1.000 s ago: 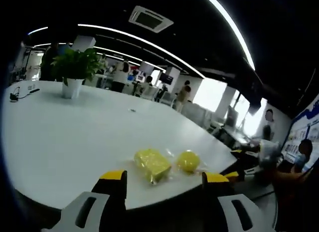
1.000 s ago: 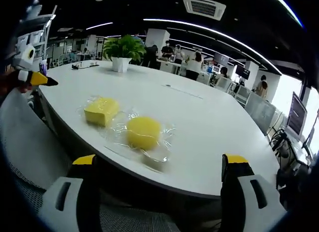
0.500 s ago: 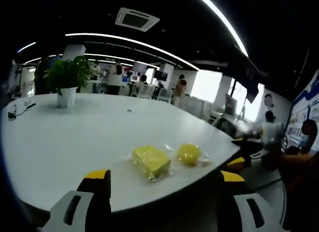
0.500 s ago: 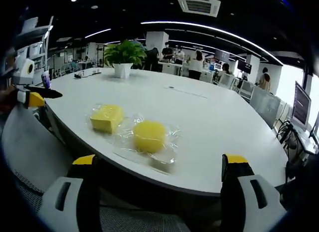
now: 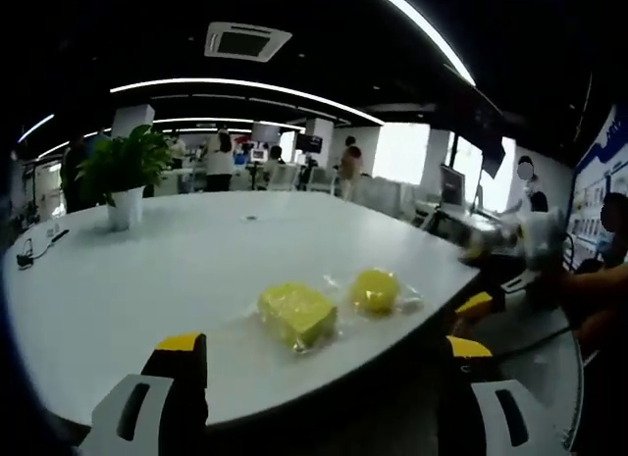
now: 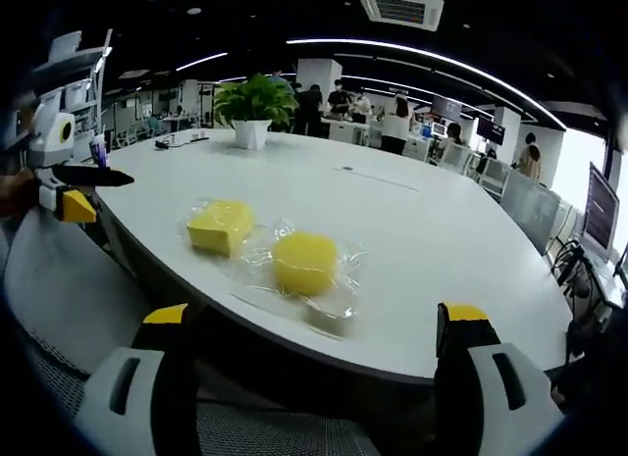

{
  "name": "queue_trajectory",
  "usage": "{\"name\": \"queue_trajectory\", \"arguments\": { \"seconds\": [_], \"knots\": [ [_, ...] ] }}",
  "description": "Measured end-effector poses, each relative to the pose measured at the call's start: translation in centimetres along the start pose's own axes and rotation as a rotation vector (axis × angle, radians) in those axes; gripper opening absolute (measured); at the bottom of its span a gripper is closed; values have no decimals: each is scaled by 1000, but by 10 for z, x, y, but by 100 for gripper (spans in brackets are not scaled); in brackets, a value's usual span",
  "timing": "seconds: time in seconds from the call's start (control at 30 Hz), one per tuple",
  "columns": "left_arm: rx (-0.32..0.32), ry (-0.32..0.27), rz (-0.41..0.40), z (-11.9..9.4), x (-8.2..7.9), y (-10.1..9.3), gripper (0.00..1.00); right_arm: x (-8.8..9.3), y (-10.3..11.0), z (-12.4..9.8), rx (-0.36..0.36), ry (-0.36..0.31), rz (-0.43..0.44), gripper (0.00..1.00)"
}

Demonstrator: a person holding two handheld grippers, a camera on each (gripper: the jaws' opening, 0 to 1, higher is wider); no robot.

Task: Compare the silicone blocks by pressing each to a similar depth, holding the contact briefly, and releasing to observe deformation and rebound differences across the visible hardness samples.

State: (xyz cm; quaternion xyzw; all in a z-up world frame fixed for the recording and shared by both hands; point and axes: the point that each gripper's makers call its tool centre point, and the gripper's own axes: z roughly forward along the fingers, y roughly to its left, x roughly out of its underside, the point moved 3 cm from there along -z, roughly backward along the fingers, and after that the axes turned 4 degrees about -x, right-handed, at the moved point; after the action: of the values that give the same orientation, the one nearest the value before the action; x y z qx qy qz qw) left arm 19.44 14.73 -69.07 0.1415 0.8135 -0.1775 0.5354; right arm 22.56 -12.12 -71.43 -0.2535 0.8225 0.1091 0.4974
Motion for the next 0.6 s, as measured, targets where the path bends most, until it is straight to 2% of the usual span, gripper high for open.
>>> {"name": "queue_trajectory", "arguments": {
  "seconds": [0.1, 0.27, 0.37, 0.43, 0.47, 0.5, 0.53, 0.6],
  "knots": [
    [6, 7, -10, 2, 0, 3, 100, -1, -1, 1, 5, -3, 4, 96],
    [18, 51, 5, 5, 8, 2, 100, 0, -2, 1, 15, -6, 6, 96],
    [23, 54, 9, 5, 8, 4, 100, 0, -3, 1, 31, -2, -5, 91],
    [30, 61, 5, 5, 8, 7, 99, -1, -3, 0, 34, -9, -1, 92],
    [28, 62, 10, 6, 6, 8, 98, -1, -3, 0, 34, -10, -1, 91],
    [28, 72, 29, 7, 6, 9, 92, 0, -3, 0, 34, -7, -3, 91],
    [42, 108, 85, 8, 5, 10, 86, 0, -2, 0, 37, -1, -6, 90],
    [44, 100, 134, 14, -5, 8, 78, 0, -3, 0, 41, -3, -16, 89]
  ]
}}
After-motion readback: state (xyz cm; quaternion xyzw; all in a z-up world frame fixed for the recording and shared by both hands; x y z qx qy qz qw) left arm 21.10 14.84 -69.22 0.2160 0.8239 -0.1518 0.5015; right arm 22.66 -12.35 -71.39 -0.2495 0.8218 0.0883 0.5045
